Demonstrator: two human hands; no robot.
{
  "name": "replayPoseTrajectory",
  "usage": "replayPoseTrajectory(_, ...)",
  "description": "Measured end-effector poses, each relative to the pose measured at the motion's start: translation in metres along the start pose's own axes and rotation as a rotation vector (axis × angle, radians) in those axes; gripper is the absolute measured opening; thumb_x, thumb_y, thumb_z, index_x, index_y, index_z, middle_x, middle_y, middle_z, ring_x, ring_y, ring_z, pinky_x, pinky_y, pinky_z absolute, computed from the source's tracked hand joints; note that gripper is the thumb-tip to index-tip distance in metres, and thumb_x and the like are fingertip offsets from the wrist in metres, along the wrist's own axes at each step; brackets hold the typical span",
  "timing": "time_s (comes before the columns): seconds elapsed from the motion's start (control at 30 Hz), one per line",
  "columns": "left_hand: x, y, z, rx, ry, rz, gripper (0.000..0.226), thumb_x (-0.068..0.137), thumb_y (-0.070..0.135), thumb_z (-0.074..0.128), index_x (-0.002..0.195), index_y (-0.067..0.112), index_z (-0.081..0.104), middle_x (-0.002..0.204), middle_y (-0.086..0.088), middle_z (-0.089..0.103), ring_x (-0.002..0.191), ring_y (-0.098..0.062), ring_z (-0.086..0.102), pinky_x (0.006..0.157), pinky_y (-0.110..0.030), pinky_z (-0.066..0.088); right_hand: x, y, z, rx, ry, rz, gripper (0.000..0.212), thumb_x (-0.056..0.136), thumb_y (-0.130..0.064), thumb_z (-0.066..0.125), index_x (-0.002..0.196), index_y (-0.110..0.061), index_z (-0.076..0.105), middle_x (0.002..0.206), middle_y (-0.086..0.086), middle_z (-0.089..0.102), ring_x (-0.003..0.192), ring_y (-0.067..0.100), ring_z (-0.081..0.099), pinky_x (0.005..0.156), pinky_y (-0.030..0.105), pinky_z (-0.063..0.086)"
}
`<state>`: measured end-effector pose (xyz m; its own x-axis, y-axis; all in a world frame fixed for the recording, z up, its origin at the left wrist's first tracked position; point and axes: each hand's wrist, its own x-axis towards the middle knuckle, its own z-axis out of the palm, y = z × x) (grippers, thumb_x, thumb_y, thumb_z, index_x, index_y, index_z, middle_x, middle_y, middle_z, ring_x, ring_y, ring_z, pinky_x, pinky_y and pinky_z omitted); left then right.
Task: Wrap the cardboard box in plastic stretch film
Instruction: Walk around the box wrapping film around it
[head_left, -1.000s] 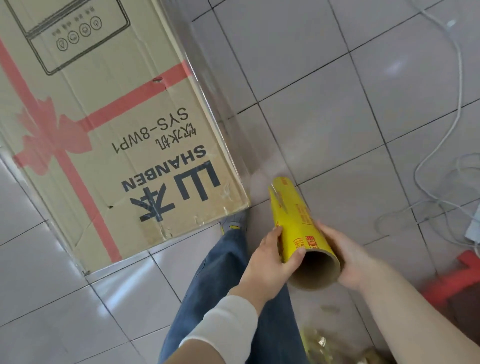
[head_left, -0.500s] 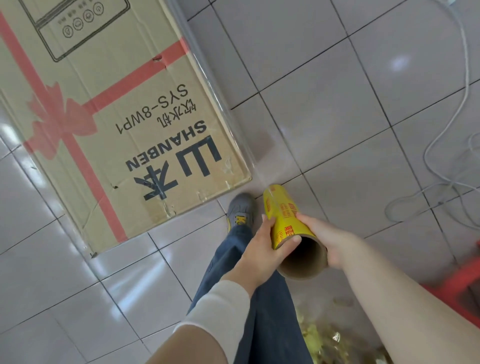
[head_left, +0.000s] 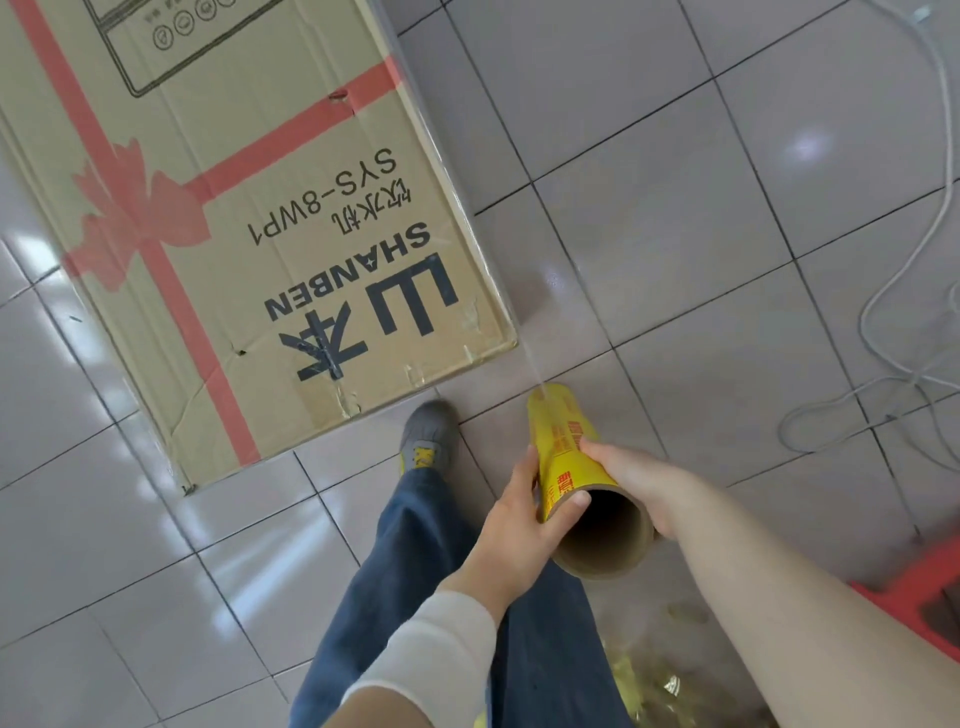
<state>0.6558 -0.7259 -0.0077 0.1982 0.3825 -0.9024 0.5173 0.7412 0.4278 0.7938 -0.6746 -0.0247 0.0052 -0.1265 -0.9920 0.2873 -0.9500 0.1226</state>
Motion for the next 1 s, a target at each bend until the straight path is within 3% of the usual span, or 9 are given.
replayPoseTrajectory(0.1, 0.001, -0.007, -0.006, 0.069, -0.031, 0.011, 0.084, 0.077, 0.071, 0.045, 0.147, 0.039, 0.009, 0.14, 0.007, 0.041, 0.128, -0.013, 0.04, 0.102, -0.026, 0.032, 0.007, -0.003, 0.01, -0.082, 0.058, -0.043, 0.054, 0.102, -0.044, 0.031, 0.145, -0.012, 0.034, 0.139, 0.017, 0.048, 0.125, 0.033, 0.048, 0.101, 0.037, 0.039)
replayPoseTrajectory(0.2, 0.003, -0.012, -0.016, 0.114, -0.075, -0.005, 0.085, 0.07, 0.072, 0.043, 0.144, 0.038, 0.018, 0.138, 0.003, 0.04, 0.125, -0.017, 0.043, 0.102, -0.031, 0.036, 0.016, 0.004, 0.018, -0.052, 0.11, -0.011, 0.056, 0.103, -0.045, 0.018, 0.147, -0.013, 0.032, 0.146, 0.017, 0.042, 0.132, 0.032, 0.043, 0.11, 0.041, 0.035)
replayPoseTrajectory(0.33, 0.003, -0.025, -0.027, 0.132, -0.098, 0.022, 0.09, 0.065, 0.082, 0.044, 0.142, 0.041, 0.021, 0.137, 0.006, 0.043, 0.122, -0.014, 0.045, 0.102, -0.03, 0.038, 0.016, 0.018, 0.018, 0.12, 0.055, 0.055, 0.044, 0.101, -0.046, 0.031, 0.12, -0.014, 0.053, 0.108, 0.017, 0.062, 0.101, 0.031, 0.059, 0.09, 0.041, 0.049)
replayPoseTrajectory(0.47, -0.003, -0.038, -0.04, 0.065, -0.081, 0.006, 0.089, 0.061, 0.078, 0.042, 0.139, 0.041, 0.025, 0.127, 0.013, 0.048, 0.116, -0.007, 0.047, 0.099, -0.027, 0.039, 0.016, 0.035, 0.025, 0.253, -0.017, 0.037, 0.044, 0.09, -0.054, 0.05, 0.1, -0.012, 0.061, 0.083, 0.011, 0.062, 0.072, 0.023, 0.058, 0.061, 0.031, 0.048)
replayPoseTrajectory(0.57, -0.004, -0.039, -0.045, 0.025, -0.093, 0.019, 0.081, 0.068, 0.069, 0.045, 0.14, 0.036, 0.029, 0.115, 0.021, 0.051, 0.108, 0.001, 0.048, 0.09, -0.015, 0.035, 0.024, 0.045, 0.041, 0.55, -0.101, 0.065, 0.059, 0.074, -0.064, 0.061, 0.1, -0.012, 0.068, 0.081, 0.014, 0.073, 0.077, 0.027, 0.066, 0.073, 0.034, 0.054)
replayPoseTrajectory(0.67, -0.006, -0.041, -0.044, 0.06, -0.09, 0.023, 0.085, 0.064, 0.072, 0.037, 0.14, 0.034, 0.029, 0.114, 0.021, 0.048, 0.107, 0.003, 0.045, 0.081, -0.004, 0.031, 0.032, 0.052, 0.057, 0.756, -0.1, 0.05, 0.048, 0.083, -0.055, 0.058, 0.1, -0.01, 0.065, 0.066, 0.015, 0.072, 0.065, 0.029, 0.066, 0.062, 0.033, 0.051)
replayPoseTrajectory(0.87, -0.004, -0.053, -0.057, 0.327, -0.229, 0.028, 0.111, 0.054, 0.09, 0.035, 0.143, 0.027, 0.019, 0.141, 0.011, 0.039, 0.127, -0.009, 0.04, 0.109, -0.035, 0.031, 0.04, 0.057, 0.074, 0.658, -0.108, 0.041, 0.068, 0.085, -0.056, 0.058, 0.141, -0.021, 0.04, 0.113, 0.019, 0.063, 0.078, 0.029, 0.065, 0.059, 0.031, 0.054)
replayPoseTrajectory(0.93, -0.005, -0.048, -0.055, 0.366, -0.241, 0.028, 0.117, 0.053, 0.09, 0.037, 0.148, 0.028, 0.007, 0.151, 0.005, 0.03, 0.135, -0.014, 0.034, 0.112, -0.039, 0.029, 0.04, 0.058, 0.084, 0.566, -0.076, 0.042, 0.066, 0.087, -0.057, 0.053, 0.141, -0.023, 0.037, 0.117, 0.019, 0.061, 0.085, 0.03, 0.063, 0.069, 0.037, 0.054)
replayPoseTrajectory(1.0, -0.007, -0.044, -0.054, 0.418, -0.261, 0.052, 0.109, 0.056, 0.084, 0.039, 0.147, 0.029, 0.014, 0.15, 0.001, 0.033, 0.135, -0.019, 0.036, 0.111, -0.041, 0.032, 0.042, 0.059, 0.093, 0.516, -0.075, 0.035, 0.062, 0.089, -0.059, 0.049, 0.138, -0.023, 0.041, 0.119, 0.018, 0.062, 0.096, 0.033, 0.063, 0.086, 0.046, 0.053)
